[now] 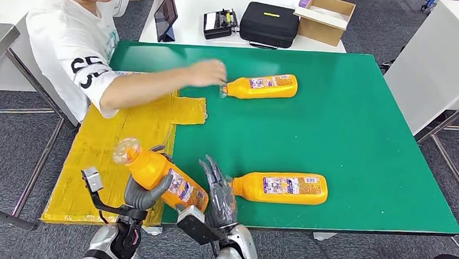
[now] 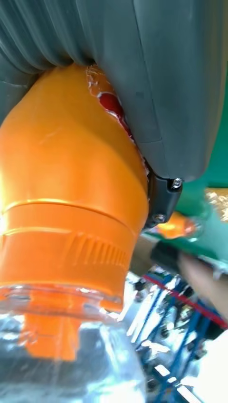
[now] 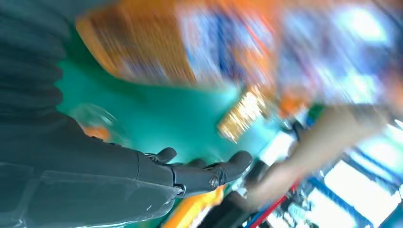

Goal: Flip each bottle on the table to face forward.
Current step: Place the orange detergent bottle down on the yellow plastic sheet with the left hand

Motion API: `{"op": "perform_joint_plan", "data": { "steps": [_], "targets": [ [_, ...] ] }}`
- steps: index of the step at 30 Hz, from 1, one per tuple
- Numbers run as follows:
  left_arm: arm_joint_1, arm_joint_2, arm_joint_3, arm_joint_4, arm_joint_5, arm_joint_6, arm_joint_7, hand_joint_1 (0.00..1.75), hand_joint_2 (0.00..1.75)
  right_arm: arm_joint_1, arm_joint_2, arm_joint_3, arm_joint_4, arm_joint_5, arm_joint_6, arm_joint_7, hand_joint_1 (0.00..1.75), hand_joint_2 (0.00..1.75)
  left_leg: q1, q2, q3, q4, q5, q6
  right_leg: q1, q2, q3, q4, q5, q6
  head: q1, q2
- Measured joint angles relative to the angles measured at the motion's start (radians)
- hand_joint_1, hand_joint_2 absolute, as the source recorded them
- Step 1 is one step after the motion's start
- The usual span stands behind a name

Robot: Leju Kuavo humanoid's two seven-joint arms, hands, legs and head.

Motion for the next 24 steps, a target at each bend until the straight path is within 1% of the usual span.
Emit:
{"op": "perform_joint_plan", "data": {
  "steps": [2, 5, 11, 18, 24],
  "targets": [
    [-0.013, 0.001, 0.018, 0.007, 0.025, 0.010, 0.006, 1.75, 1.75, 0.000, 0.000, -0.001, -0.075, -0.047, 0.023, -0.003, 0.00, 0.00, 0.000, 0.000, 0.000, 0.000, 0.000, 0.000, 0.000, 0.000, 0.000, 0.000, 0.000, 0.000, 0.000, 0.000],
    [-0.033, 0.004, 0.048, 0.013, 0.053, 0.024, 0.007, 1.75, 1.75, 0.003, 0.000, -0.003, -0.156, -0.100, 0.033, -0.013, 0.00, 0.00, 0.000, 0.000, 0.000, 0.000, 0.001, 0.000, 0.000, 0.000, 0.000, 0.000, 0.000, 0.000, 0.000, 0.000],
    [-0.071, 0.019, 0.125, -0.003, 0.092, 0.096, 0.023, 1.75, 1.75, 0.019, -0.001, -0.013, -0.250, -0.213, 0.028, -0.072, 0.00, 0.00, 0.000, 0.000, 0.000, 0.000, 0.001, 0.000, 0.000, 0.000, 0.000, 0.000, 0.000, 0.000, 0.000, 0.000],
    [-0.110, 0.032, 0.194, -0.031, 0.089, 0.172, 0.017, 1.75, 1.75, 0.035, -0.001, -0.037, -0.325, -0.283, 0.029, -0.092, 0.00, 0.00, 0.000, 0.000, 0.000, 0.000, 0.001, 0.000, 0.000, 0.000, 0.000, 0.000, 0.000, 0.000, 0.000, 0.000],
    [-0.143, 0.039, 0.229, -0.075, 0.116, 0.181, 0.037, 1.75, 1.75, 0.040, -0.001, -0.046, -0.339, -0.296, 0.032, -0.097, 0.00, 0.00, 0.000, 0.000, 0.000, 0.000, 0.001, -0.001, 0.000, 0.000, 0.000, 0.000, 0.000, 0.000, 0.000, 0.000]
  ]
}}
